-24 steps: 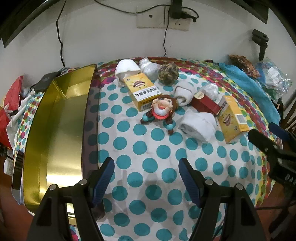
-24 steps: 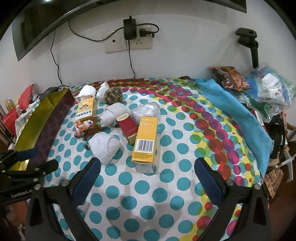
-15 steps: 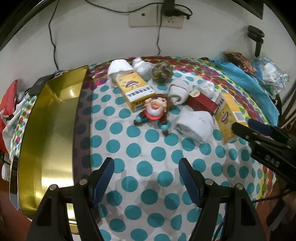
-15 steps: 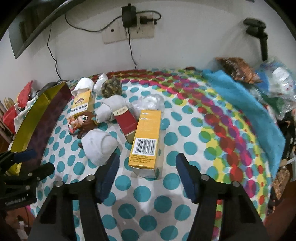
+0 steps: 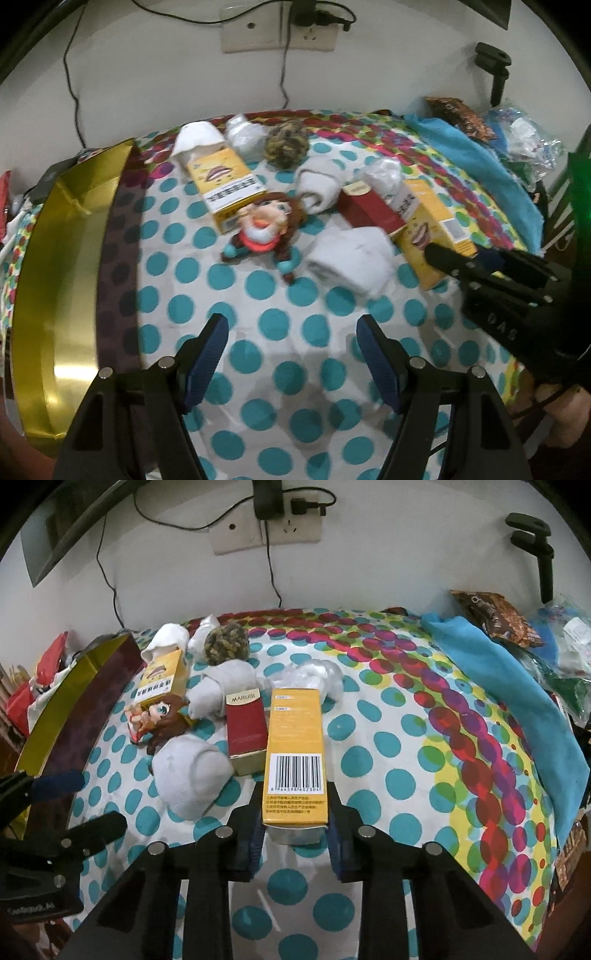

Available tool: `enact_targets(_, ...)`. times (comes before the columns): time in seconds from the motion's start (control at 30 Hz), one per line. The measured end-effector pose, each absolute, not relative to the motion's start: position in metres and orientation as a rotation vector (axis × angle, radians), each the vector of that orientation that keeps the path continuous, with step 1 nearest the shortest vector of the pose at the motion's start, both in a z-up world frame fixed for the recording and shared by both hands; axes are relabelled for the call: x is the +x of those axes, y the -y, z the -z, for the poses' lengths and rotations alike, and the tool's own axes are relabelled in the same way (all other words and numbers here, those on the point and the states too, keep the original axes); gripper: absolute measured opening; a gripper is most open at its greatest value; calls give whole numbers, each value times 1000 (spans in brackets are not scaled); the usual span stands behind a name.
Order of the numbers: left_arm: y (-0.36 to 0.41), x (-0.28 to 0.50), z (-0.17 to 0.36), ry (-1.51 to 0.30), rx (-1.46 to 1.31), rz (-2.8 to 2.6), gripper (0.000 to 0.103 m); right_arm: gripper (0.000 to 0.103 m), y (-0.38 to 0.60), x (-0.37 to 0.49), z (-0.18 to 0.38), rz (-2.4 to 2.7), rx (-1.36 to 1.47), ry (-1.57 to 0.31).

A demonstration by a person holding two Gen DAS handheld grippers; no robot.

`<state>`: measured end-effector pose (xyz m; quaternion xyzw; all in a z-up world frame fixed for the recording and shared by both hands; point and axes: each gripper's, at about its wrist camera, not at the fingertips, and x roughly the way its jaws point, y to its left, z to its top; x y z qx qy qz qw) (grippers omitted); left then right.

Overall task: Organize objects
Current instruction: 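Grasp the yellow medicine box with the right tool while the left tool reaches toward the white sock, then grasp the white rolled sock with the left tool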

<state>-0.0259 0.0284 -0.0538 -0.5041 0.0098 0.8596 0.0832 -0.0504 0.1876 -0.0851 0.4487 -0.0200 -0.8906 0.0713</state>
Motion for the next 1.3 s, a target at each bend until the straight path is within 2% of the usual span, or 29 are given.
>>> enact_targets(0.27,-53,-41,60,41,-1501,-2489,74,26,-201,-41,82,2704,1315,83)
enact_targets(0.7,-73,-63,79,3,-1527,-2522,74,26,-216,-35,84,2696,1297,164)
enact_targets(0.73,-72,-64,81,9,-1531,-2525,72,26,-217,-35,84,2696,1296,166)
enact_targets(0.83,-70,-65,86,53,-1540,-2487,40,27,-217,-35,85,2692,1298,180)
enact_targets(0.87,-69,-65,87,86,-1535,-2461,33,26,-217,-35,85,2690,1297,182)
enact_targets(1.1,-74,-58,85,23,-1508,-2506,31,26,-218,-35,86,2687,1300,186)
enact_targets(1.2,-75,-53,82,-59,-1498,-2559,31,26,-218,-35,88,2687,1304,190)
enact_targets(1.3,-69,-49,77,-49,-1493,-2576,31,26,-216,-35,88,2689,1306,194)
